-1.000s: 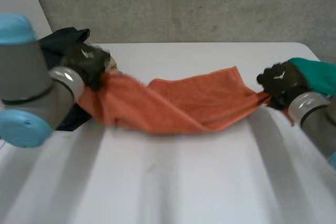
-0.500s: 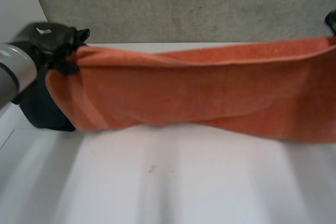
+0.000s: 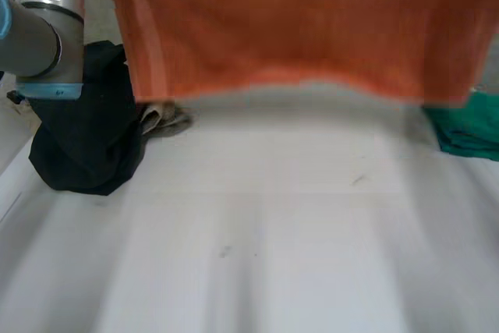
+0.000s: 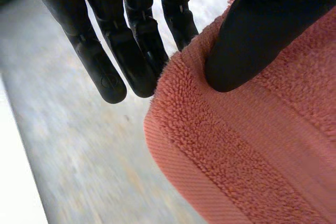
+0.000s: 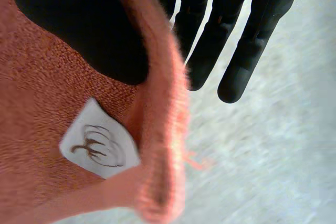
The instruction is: Fold the laundry.
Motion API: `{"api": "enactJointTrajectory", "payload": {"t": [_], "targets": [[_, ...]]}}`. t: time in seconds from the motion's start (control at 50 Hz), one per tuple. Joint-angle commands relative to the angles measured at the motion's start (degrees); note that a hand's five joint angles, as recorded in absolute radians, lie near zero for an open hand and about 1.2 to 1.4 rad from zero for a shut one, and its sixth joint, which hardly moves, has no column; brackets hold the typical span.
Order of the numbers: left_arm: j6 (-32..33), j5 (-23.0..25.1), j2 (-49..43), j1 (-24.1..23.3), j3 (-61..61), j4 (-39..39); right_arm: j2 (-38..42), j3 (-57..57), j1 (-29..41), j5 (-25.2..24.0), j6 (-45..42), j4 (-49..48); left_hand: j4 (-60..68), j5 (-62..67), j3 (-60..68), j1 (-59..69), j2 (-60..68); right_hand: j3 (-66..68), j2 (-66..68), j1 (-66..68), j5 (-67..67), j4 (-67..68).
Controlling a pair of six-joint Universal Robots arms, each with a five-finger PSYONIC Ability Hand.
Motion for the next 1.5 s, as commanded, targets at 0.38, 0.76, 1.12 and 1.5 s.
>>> {"api": "enactJointTrajectory", "payload": {"t": [0.38, 0.76, 1.12, 1.5], "targets": [[-1.24, 3.24, 1.10, -2.26, -35.86, -3.55, 8.57, 20.15, 1.20, -4.50, 0.91, 14.40, 11.17, 14.26, 11.60, 14.16, 11.37, 11.64, 12.24, 14.91, 11.49, 11.24], [23.55, 3.33, 34.04, -2.52, -59.60, -56.01, -15.86, 42.92, -12.95, -6.52, -28.71, 53.70, 11.17, 14.26, 11.60, 14.16, 11.37, 11.64, 12.24, 14.91, 11.49, 11.24], [23.20, 2.63, 16.05, -2.96, -49.69, -27.30, -5.24, 36.78, -10.32, -8.01, -16.68, 27.87, 11.17, 14.26, 11.60, 14.16, 11.37, 11.64, 12.24, 14.91, 11.49, 11.24], [22.50, -6.34, -6.63, -5.42, -24.55, -25.53, 19.28, 12.88, -4.25, -6.96, -16.23, 17.40, 4.86, 7.95, 5.30, 7.85, 5.06, -28.72, -28.13, -25.45, -28.88, -29.13]]}}
